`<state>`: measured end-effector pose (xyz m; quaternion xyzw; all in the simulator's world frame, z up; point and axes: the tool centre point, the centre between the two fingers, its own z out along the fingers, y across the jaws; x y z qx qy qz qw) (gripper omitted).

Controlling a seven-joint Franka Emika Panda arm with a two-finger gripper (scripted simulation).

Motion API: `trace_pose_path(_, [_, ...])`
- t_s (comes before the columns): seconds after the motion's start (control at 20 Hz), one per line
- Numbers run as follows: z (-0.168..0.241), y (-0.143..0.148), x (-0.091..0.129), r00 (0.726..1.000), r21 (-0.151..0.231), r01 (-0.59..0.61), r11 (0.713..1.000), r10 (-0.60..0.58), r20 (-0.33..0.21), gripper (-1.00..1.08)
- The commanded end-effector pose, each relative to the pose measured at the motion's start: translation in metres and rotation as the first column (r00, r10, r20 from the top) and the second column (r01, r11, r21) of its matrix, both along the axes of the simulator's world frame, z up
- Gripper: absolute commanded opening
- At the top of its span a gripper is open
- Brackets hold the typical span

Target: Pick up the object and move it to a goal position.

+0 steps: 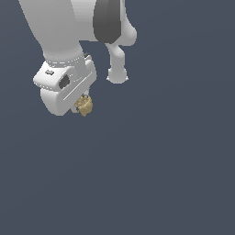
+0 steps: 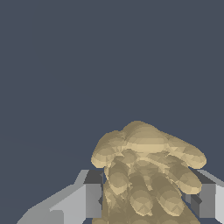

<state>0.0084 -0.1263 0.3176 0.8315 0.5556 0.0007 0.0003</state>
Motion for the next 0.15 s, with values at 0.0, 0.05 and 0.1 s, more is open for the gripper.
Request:
trace_pose_path(0.0, [0.0054, -0.0019, -0.0005, 1.0, 0.0, 0.0, 1.0, 0.0, -0.001, -1.0])
trace_pose_path(0.05, [0.0063, -0.0023, -0.0006, 1.0, 0.0, 0.0, 1.0, 0.0, -0.001, -1.0])
trace_pose_path(0.1, [0.0066, -0.0024, -0.0006, 1.0, 0.0, 0.0, 1.0, 0.0, -0.001, -1.0])
